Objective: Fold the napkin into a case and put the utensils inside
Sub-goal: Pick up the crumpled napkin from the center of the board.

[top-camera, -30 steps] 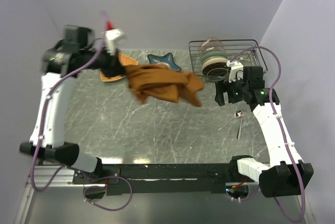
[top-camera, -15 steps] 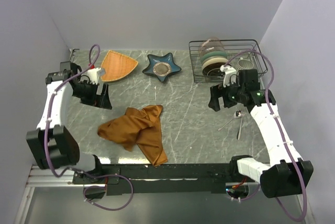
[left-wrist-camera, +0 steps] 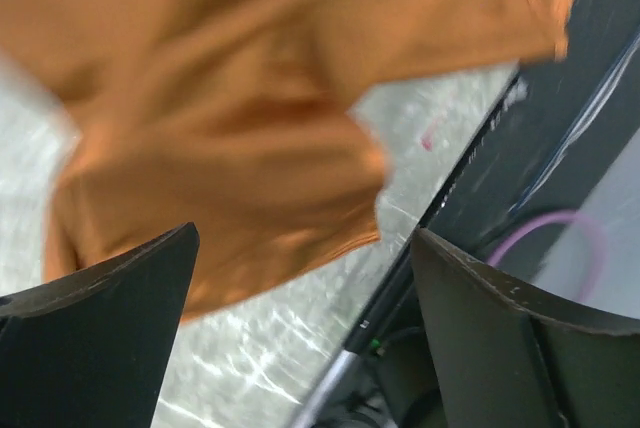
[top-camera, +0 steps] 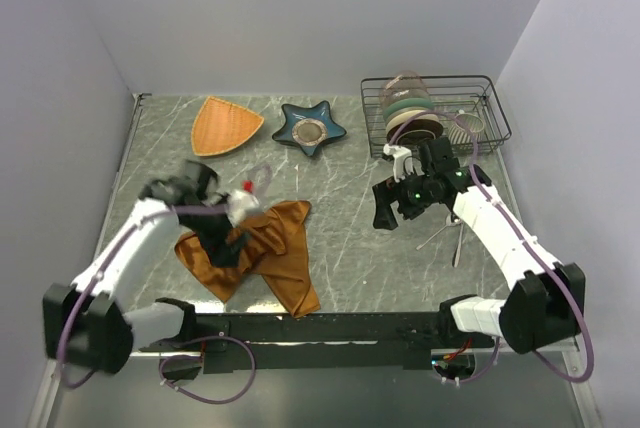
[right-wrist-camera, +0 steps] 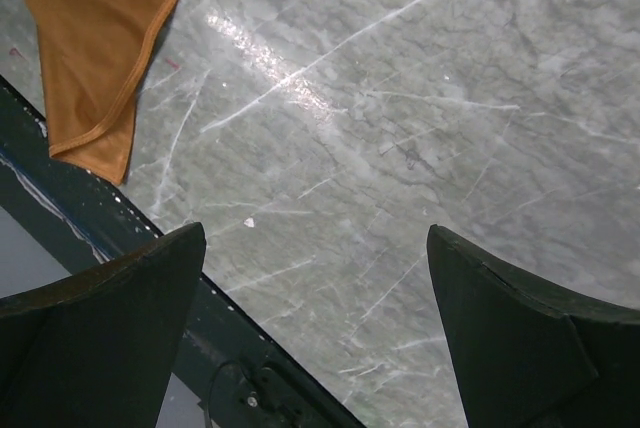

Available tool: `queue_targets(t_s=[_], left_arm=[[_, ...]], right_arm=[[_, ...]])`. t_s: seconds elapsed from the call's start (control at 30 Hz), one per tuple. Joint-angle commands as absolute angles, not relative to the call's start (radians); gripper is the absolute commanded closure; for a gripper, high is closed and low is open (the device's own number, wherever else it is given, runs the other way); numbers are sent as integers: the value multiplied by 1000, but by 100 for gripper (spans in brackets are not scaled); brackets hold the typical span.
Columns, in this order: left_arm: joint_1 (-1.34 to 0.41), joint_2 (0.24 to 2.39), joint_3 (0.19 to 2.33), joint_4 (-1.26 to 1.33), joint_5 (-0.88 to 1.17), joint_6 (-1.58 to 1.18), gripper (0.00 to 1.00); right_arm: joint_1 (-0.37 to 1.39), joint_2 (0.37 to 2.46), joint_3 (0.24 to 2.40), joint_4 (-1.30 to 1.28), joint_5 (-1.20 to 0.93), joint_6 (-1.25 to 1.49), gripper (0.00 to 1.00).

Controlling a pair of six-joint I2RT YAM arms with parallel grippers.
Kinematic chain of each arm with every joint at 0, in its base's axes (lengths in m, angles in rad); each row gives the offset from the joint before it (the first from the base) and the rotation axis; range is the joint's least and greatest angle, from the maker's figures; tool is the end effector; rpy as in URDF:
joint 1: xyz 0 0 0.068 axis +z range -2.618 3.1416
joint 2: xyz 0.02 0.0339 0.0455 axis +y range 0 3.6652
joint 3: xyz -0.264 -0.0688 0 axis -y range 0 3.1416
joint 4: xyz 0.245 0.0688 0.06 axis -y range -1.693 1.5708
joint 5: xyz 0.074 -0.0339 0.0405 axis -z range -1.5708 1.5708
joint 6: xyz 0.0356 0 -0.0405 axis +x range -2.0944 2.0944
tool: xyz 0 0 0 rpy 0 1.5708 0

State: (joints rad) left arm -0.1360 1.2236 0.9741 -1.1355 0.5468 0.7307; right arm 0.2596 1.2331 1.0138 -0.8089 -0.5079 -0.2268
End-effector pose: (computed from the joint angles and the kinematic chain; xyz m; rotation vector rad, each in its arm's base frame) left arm 0.1973 -0.0457 0.2568 1.2123 2.4502 -0.6581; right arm 0.2265 0.0781 0.2778 -0.7871 2.4134 0.6686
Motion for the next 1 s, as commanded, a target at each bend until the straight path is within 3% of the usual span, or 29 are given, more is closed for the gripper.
queue_targets(t_s=[0.0,0.1,0.2,0.3,0.33,0.43,0.63,0.87,0.97], left_arm=[[-441,1078,788,-942,221,655,4],[-567,1046,701,-832,66,569,3],[-668,1052,664,-744,-49,480,11],[-701,1074,698,-732,-103,457,45],[-700,1072,721,-742,-97,453,72],[-700,1031,854,-819,-6,468,99],[-699,1040,1247,-1067,400,535,99],[-680,1114,1523,-1191,491,528,99],[-509,1150,1607,-1198,614,496,99]], right_arm=[[264,1275,1065,-801,-514,-216,0],[264,1282,1065,-787,-502,-206,0],[264,1279,1058,-766,-491,-192,0],[264,1264,1054,-733,-471,-195,0],[264,1256,1052,-724,-465,-199,0],[264,1218,1043,-672,-454,-230,0],[287,1069,962,-416,-557,-301,0],[517,943,832,-147,-540,-454,0],[610,969,807,-135,-509,-494,0]])
